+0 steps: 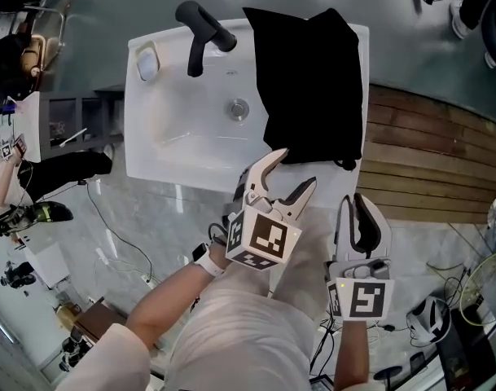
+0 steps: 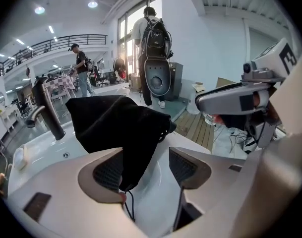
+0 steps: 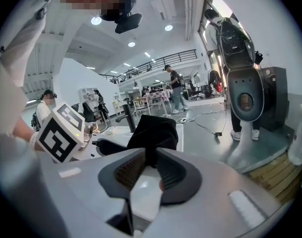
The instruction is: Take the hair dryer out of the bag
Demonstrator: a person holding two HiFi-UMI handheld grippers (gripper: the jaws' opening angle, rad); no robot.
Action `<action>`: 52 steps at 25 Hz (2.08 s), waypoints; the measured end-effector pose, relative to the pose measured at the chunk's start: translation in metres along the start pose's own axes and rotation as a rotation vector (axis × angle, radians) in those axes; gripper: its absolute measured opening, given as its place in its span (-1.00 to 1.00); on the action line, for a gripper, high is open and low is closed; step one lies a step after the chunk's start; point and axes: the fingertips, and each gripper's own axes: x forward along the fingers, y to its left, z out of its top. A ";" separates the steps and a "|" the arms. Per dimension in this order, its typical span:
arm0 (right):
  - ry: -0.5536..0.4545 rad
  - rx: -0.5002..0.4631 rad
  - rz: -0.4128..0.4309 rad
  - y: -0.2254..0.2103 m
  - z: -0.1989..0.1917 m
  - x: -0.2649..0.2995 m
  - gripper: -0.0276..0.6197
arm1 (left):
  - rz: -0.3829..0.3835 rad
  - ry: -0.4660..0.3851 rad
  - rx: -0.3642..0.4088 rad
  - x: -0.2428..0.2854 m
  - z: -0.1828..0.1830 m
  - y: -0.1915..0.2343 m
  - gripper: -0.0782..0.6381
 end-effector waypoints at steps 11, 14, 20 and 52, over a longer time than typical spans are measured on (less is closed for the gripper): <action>0.029 -0.005 0.007 -0.006 -0.014 0.011 -0.38 | 0.060 0.036 0.060 0.031 -0.009 0.011 0.01; 0.035 -0.003 0.008 -0.008 -0.017 0.012 -0.38 | 0.086 0.042 0.063 0.036 -0.010 0.016 -0.09; 0.037 -0.010 0.023 -0.005 -0.016 0.018 -0.37 | 0.101 -0.060 -0.008 0.024 0.017 0.024 -0.70; 0.079 -0.115 0.177 0.022 0.020 0.072 -0.31 | -0.156 -0.075 0.128 0.023 0.121 0.056 -0.73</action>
